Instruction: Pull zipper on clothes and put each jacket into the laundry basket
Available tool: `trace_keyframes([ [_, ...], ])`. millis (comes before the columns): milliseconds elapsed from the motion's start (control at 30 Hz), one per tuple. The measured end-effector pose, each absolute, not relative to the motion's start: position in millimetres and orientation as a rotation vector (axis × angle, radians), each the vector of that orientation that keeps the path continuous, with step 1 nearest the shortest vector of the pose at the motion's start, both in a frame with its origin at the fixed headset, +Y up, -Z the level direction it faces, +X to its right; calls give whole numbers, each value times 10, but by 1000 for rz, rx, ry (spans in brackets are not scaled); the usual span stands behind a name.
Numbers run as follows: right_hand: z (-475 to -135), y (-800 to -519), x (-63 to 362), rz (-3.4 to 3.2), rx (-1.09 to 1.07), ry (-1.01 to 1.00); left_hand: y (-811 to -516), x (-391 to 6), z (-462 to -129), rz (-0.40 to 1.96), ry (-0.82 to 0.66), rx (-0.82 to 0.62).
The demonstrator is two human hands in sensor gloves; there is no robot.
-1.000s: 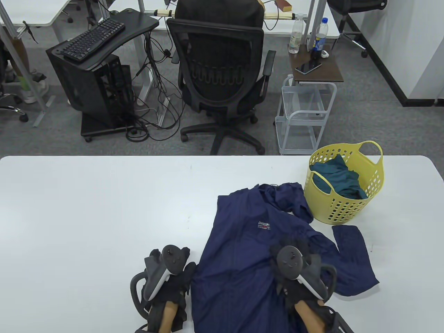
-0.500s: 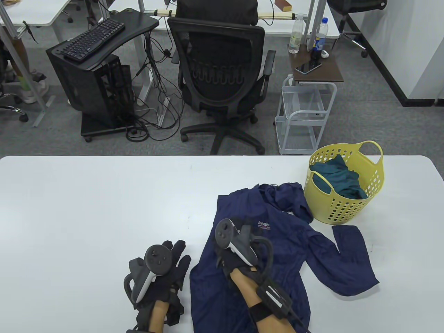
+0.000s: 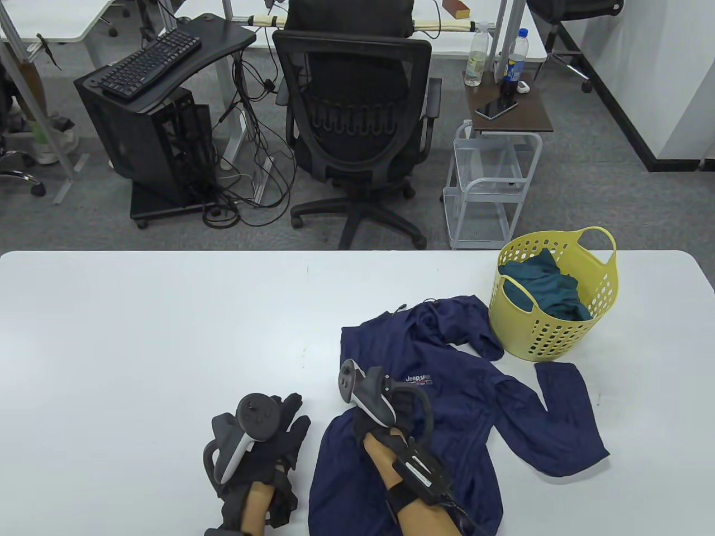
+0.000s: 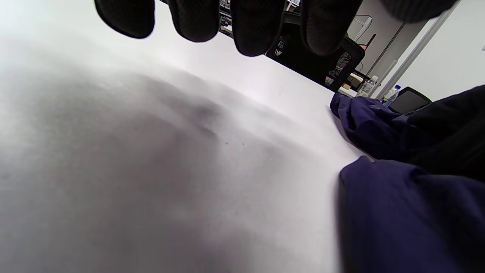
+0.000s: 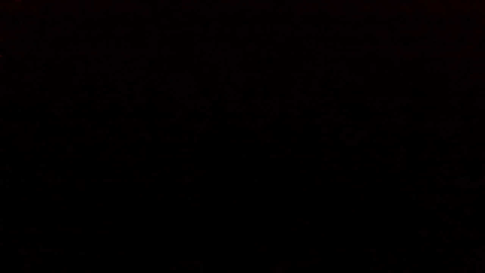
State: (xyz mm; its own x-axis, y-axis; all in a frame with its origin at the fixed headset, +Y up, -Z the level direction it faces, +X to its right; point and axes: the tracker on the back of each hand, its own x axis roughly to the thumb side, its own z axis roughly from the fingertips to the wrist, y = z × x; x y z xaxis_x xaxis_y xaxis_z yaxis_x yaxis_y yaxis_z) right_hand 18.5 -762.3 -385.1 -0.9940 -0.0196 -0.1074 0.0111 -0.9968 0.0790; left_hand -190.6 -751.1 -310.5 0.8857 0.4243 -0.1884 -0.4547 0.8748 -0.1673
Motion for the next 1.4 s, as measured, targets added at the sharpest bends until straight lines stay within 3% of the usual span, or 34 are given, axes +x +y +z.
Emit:
trace_keyframes([
  [200, -3588, -7223, 677, -3686, 145, 87, -7482, -1813, -3095, 468, 112, -209],
  [267, -3463, -7112, 899, -3944, 48, 212, -7464, -1732, -3089, 500, 76, -221],
  [333, -3343, -7072, 1066, -4112, 73, 276, -7464, -1626, -3088, 573, 15, -247],
  [467, -3168, -7119, 1257, -4339, -104, 291, -7519, -1437, -3093, 743, -42, -305],
  [533, -3112, -7194, 1286, -4430, -293, 213, -7582, -1361, -3099, 826, -66, -350],
  [600, -3082, -7287, 1270, -4492, -588, -1, -7657, -1312, -3113, 919, -130, -426],
  [667, -3082, -7396, 1209, -4465, -975, -424, -7745, -1278, -3140, 1071, -208, -506],
  [733, -3063, -7458, 1181, -4363, -1169, -829, -7794, -1286, -3158, 1151, -218, -536],
  [767, -3052, -7482, 1197, -4388, -1092, -799, -7821, -1313, -3170, 1187, -206, -544],
  [900, -3056, -7453, 1333, -4367, -732, -294, -7870, -1437, -3193, 1307, -169, -515],
  [1067, -3015, -7435, 1397, -4240, -468, 18, -7885, -1479, -3204, 1504, -246, -561],
  [1200, -3006, -7429, 1428, -4201, -417, 75, -7890, -1582, -3216, 1643, -264, -567],
  [1400, -2987, -7430, 1341, -4138, -619, 5, -7887, -1695, -3230, 1629, -193, -523],
])
